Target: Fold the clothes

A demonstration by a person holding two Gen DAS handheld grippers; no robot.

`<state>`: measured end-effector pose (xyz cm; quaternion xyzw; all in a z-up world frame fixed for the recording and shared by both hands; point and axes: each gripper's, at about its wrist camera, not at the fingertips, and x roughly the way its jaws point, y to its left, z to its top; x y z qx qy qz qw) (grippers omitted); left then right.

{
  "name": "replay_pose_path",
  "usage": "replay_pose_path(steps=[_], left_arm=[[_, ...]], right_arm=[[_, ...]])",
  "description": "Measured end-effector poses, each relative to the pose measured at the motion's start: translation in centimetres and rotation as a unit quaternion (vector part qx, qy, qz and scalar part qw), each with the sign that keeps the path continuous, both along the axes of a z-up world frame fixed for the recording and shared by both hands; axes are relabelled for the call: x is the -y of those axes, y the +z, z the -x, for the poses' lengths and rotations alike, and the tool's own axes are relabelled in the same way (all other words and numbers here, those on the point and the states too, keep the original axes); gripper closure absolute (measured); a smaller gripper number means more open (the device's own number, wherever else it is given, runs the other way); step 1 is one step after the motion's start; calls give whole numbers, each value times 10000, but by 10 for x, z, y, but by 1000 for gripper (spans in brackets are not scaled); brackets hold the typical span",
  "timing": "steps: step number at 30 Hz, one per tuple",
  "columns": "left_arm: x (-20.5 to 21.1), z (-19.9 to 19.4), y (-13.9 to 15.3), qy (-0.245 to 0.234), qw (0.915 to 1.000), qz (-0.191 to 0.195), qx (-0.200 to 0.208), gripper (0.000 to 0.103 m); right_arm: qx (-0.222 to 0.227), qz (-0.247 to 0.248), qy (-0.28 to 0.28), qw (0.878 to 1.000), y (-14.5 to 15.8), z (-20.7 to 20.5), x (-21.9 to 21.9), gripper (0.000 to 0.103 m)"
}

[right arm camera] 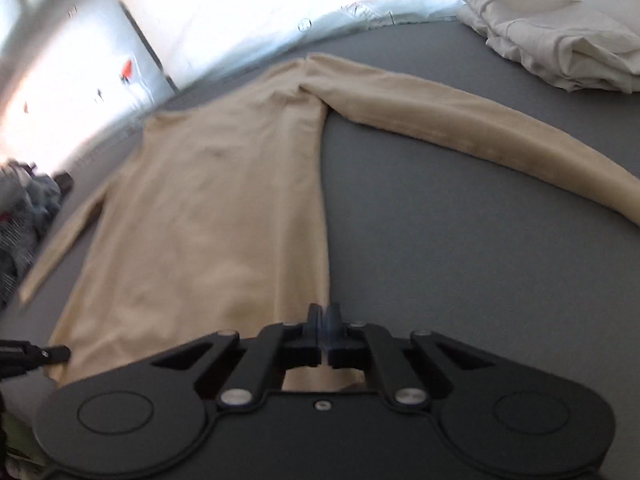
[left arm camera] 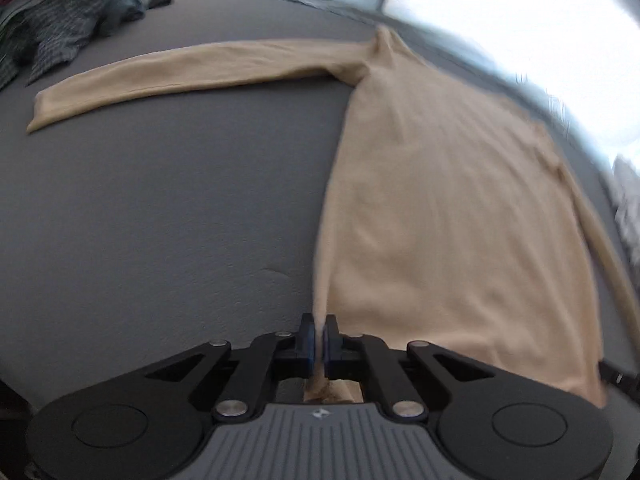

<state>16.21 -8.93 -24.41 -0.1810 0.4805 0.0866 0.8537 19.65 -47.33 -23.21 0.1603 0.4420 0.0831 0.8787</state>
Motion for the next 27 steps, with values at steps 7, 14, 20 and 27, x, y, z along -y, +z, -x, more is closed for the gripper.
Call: replay_pose_path(steps=[7,14,20,27], left_arm=[[-24,19,7,367,9990,235,-121,94],[-52,21,11,710,9958,581,29,70],[-108,2,30,1395,9893,385,196,57],[-187,-22,44,1963,9802,147,219,48]], right_arm=[[-20,-191,-372,9991,8,26,15,101],[127,660,-638,9957,15,22,-6,57],[719,1338,-543,9869,31,-4,-50,25],[632,1366,-459,9875,17,-50,-113,20]])
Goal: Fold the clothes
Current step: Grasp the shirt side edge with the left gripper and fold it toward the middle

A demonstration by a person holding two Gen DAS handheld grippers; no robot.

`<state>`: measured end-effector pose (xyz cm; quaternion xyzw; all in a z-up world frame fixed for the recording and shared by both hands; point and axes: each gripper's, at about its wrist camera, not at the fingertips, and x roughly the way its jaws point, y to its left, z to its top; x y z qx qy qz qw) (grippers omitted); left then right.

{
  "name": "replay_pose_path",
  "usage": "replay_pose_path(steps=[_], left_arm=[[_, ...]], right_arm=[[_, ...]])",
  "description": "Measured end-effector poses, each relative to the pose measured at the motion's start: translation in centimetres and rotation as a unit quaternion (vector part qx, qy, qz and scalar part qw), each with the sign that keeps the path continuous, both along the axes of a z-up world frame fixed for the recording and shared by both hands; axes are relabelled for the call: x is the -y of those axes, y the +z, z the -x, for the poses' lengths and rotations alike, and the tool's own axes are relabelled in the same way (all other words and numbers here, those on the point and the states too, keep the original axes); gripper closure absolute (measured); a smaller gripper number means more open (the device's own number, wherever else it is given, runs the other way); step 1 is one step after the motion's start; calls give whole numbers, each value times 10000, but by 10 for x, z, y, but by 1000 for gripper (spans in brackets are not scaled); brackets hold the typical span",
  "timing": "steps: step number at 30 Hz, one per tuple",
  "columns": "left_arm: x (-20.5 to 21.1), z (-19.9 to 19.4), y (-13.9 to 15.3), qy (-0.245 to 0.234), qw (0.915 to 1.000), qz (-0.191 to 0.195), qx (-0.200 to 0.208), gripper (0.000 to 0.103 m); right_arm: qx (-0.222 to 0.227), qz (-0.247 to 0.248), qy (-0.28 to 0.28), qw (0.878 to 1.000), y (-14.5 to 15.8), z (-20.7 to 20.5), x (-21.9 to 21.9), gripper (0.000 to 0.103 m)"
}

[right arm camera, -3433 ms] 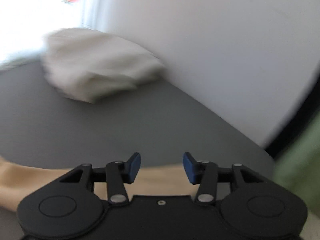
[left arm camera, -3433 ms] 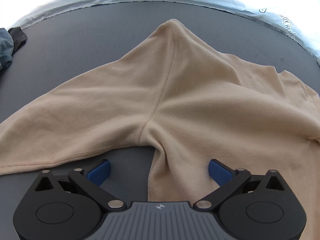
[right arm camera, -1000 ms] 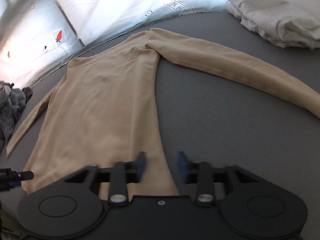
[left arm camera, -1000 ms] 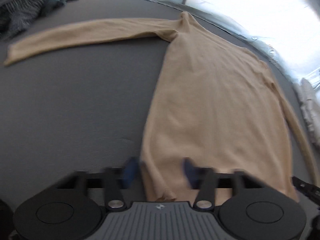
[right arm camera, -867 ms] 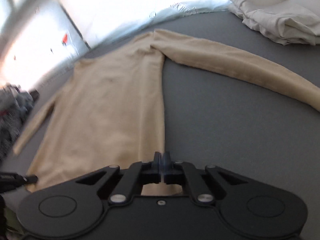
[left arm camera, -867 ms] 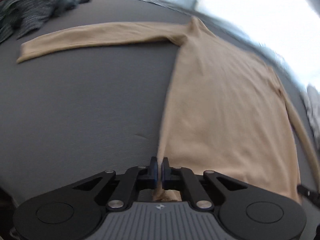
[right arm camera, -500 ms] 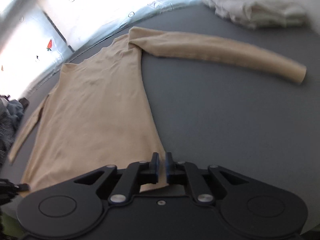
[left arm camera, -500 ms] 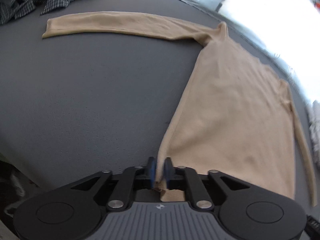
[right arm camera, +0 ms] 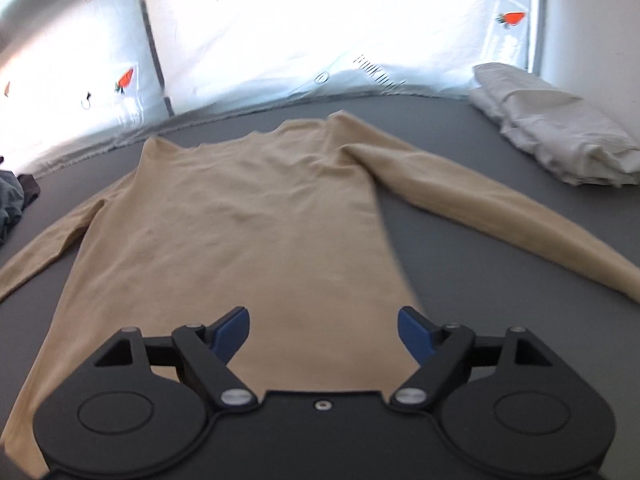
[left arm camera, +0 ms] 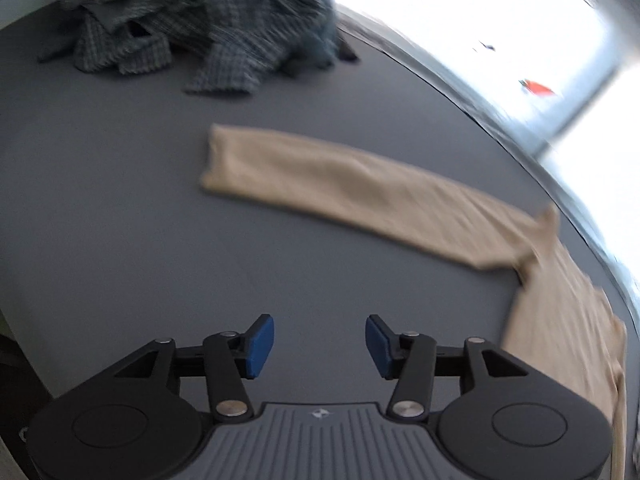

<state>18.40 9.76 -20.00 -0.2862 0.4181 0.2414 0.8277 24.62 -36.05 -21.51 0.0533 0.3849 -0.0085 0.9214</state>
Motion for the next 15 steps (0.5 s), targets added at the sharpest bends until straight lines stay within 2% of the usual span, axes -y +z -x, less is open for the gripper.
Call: replay_pose_path(steps=[5,6,7,8,12,13,15], left_arm=[[-59,-28,-9,329,9994,-26,-74,44],[-67,-35,-12,352,9993,-20,-84,44],[-76,-43,-15,358,9993,-26,-96,44],[-84,-50,-19,350,9993,-42,-108,44],[-109,-80,-31,358,9989,-147,-260,42],[-113,-86,-32,367,9989,-157,-258,35],[-114,-96,-33,268,9992,-240,-192,33]], right_arm=[[-273,200,-275,9990,-26,-30,-37,16],[-260,238,-370,9987,-29,-33,-42,9],[-201,356,-418,9983,-33,-34,-49,7],[-139,471,-465,9977,-37,-36,-56,0],[374,539,-549,9963,-48,-33,-61,0],[438,528,-555,9961,-49,-31,-60,0],[438,527,-565,9960,-48,-32,-60,0]])
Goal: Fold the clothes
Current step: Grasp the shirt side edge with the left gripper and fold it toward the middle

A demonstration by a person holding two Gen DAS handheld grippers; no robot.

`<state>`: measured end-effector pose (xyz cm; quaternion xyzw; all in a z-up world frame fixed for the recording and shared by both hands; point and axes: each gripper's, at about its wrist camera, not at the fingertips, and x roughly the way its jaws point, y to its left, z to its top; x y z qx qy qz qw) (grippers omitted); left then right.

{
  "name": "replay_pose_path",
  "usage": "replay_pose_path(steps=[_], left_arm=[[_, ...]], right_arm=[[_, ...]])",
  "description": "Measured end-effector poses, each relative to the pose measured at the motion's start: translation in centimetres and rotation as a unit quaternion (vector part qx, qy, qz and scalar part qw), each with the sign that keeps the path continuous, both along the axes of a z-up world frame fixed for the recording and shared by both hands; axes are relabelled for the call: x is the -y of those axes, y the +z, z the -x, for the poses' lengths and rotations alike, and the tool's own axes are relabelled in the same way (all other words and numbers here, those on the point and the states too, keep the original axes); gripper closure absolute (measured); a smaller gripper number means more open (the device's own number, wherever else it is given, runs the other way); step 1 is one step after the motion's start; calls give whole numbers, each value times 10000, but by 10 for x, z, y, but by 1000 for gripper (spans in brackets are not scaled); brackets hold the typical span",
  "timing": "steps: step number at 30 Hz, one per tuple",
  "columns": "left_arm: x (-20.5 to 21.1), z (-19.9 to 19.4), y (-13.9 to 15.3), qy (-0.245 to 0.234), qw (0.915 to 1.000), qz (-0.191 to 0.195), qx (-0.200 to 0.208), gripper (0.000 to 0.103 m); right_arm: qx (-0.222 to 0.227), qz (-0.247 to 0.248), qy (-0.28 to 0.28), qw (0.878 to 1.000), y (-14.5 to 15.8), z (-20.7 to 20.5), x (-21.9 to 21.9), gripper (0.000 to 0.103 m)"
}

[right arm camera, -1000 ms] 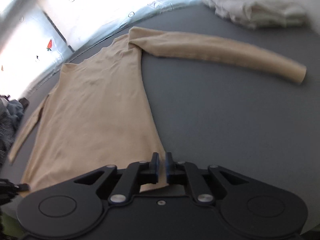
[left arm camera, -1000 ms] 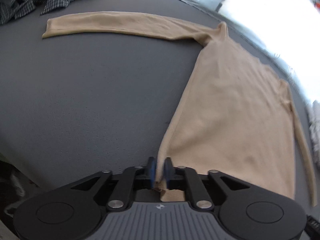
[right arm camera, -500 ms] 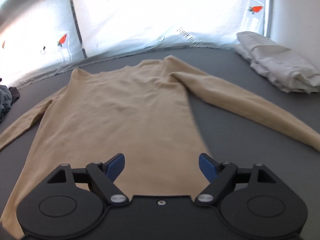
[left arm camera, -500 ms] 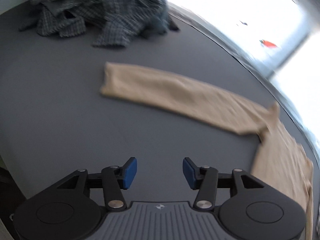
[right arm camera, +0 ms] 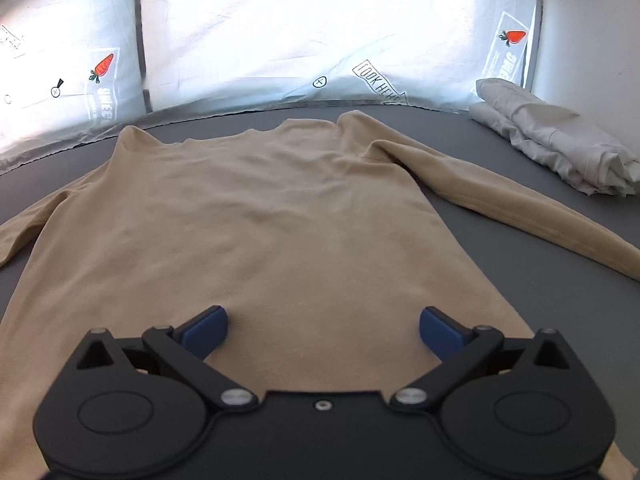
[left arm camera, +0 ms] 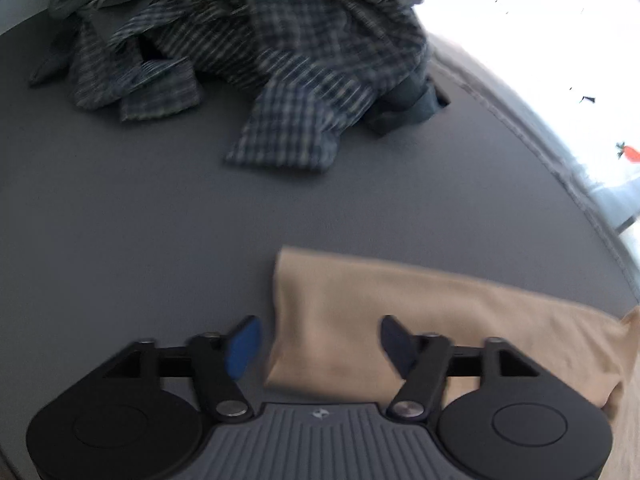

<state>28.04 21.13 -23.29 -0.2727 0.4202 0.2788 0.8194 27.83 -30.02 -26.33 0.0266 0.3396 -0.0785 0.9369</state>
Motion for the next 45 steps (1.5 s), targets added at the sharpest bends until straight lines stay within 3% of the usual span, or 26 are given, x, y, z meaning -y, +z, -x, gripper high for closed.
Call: replay_pose_path(steps=[2,3,4,6,9,12,20,23,27,31,34,37,38,40,41,45], left_arm=[[5,-10,-3,-125,9995,-259,-145,36],[9,-12,-3,-169,9986,-448,-241,48],[14,-13,-4,-216,9970,-659,-340,71],[18,-9,-4,-277,9964,-739,-322,97],[16,8,5,-101,9984,-541,-103,97],[18,31,16,148,9982,-589,-29,97],[19,68,-8,879,9955,330,-125,96],[29,69,-3,766,9967,264,-99,96],[48,68,10,525,9978,340,227,97],[85,57,36,-234,9955,503,766,97],[124,45,57,-1089,9816,990,1221,97],[168,31,77,-2047,9512,1598,1669,95],[184,27,82,-2382,9419,1634,1715,95],[216,21,88,-3035,9244,1547,1715,84],[227,20,90,-3233,9191,1489,1690,80],[243,20,86,-3403,9193,1281,1505,62]], right_arm=[[3,4,-4,10000,0,-1,-1,0],[13,8,-6,10000,0,0,-1,0],[13,10,-8,10000,0,-1,-1,0],[13,16,-16,10000,-1,-1,-3,0],[19,10,-13,10000,-1,0,-3,0],[23,-3,-7,10000,-1,0,-2,0],[42,-47,21,10000,-1,1,0,0],[43,-53,33,10000,-1,1,1,0],[42,-55,37,10000,-1,1,1,0],[40,-61,50,10000,-1,1,1,0],[41,-69,66,9999,-1,1,2,0],[47,-79,84,9999,-1,2,3,0],[48,-79,88,9999,-1,2,3,0],[49,-79,96,9999,-1,2,3,0],[49,-82,99,9999,-2,2,3,0],[63,-125,129,9998,-2,2,5,0]])
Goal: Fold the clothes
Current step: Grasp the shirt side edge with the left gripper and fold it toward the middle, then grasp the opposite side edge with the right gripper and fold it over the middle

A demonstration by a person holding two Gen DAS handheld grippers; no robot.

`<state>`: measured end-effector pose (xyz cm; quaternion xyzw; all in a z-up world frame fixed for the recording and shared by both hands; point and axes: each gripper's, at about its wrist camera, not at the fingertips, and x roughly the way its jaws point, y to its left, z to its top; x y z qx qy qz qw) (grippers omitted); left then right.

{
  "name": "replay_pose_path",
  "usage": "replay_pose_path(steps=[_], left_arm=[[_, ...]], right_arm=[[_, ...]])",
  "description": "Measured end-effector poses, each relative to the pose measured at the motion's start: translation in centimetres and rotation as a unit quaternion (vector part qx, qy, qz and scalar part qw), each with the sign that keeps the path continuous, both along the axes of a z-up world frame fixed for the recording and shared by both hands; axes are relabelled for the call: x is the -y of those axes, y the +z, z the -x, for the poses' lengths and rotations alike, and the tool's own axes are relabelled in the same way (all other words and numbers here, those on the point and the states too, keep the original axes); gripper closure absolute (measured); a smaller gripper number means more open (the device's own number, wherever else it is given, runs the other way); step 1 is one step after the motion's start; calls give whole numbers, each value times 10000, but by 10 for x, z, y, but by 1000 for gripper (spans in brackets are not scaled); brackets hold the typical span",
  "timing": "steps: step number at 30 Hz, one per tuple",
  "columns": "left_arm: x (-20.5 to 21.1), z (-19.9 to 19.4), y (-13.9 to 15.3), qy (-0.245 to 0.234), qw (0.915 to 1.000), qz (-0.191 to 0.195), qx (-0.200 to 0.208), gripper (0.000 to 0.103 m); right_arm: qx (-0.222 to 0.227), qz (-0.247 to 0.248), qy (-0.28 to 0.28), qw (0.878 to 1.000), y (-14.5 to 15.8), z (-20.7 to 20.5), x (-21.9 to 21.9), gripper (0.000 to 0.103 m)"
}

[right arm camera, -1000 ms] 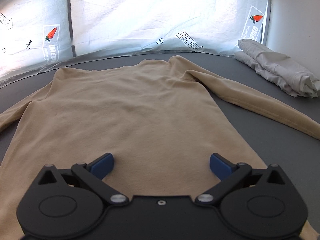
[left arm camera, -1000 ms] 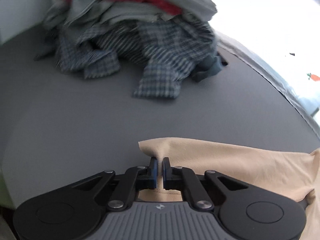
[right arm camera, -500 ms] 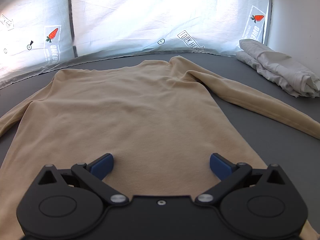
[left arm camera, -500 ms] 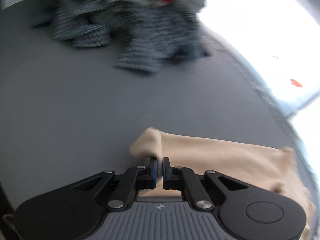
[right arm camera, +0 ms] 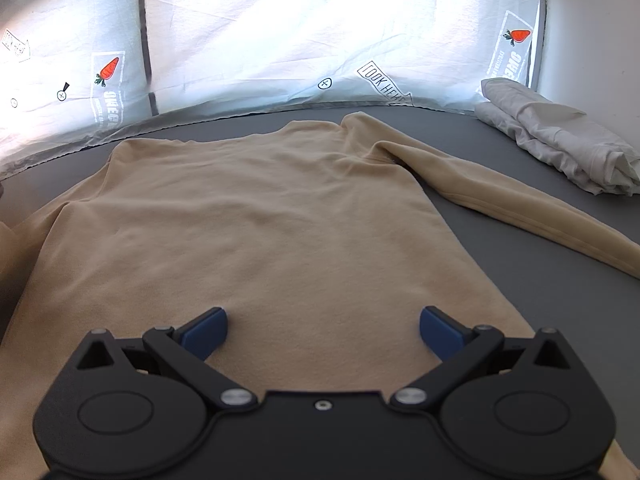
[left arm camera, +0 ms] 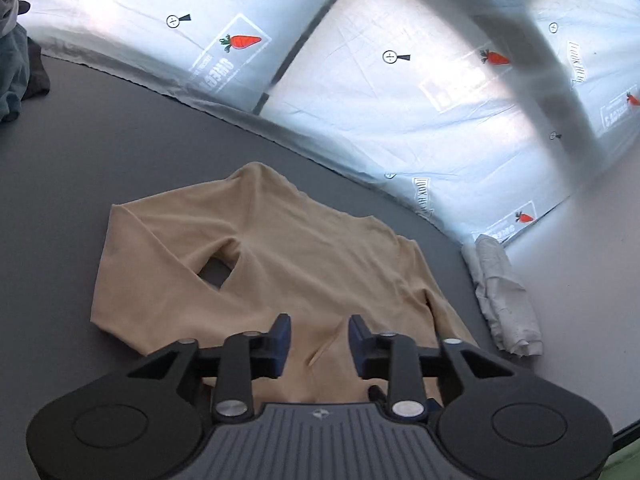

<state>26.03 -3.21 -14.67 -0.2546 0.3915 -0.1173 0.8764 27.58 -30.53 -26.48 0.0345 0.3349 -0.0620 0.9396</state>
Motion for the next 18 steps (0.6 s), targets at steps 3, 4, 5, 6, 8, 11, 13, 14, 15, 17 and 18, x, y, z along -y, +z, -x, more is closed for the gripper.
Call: replay_pose_path(steps=[3,4,5,6,8,11,13,14,15,17,18], left_arm=[[-17,-4,-9,392,9988,181,-233,57],[-23,-7,-11,540,9979,111,-338,56],[-28,-9,-15,665,9966,-21,-480,55],[-30,-11,-20,764,9946,-218,-663,54],[-36,-15,-30,959,9882,-611,-1026,54],[-45,-13,-46,1024,9815,-643,-1484,54],[-47,-12,-54,962,9801,-561,-1644,54],[-47,-11,-57,915,9797,-551,-1696,54],[-44,-9,-59,841,9799,-573,-1719,54],[-36,-3,-64,692,9798,-597,-1780,54],[-31,1,-67,640,9791,-589,-1839,54]], right_arm=[[-15,-21,34,10000,0,0,1,0],[-36,-15,49,10000,1,-1,1,0],[-58,-9,67,10000,2,-1,1,0],[-121,3,141,9998,3,-3,2,0],[-258,30,440,9987,7,-8,3,1],[-299,-196,792,9962,19,-13,6,16],[-150,-651,1003,9927,31,-13,9,27],[-95,-909,1140,9893,37,-14,9,42],[-125,-1161,1320,9843,40,-18,8,49],[-240,-1688,1656,9713,46,-25,5,72],[-361,-1937,1782,9641,45,-31,3,84]])
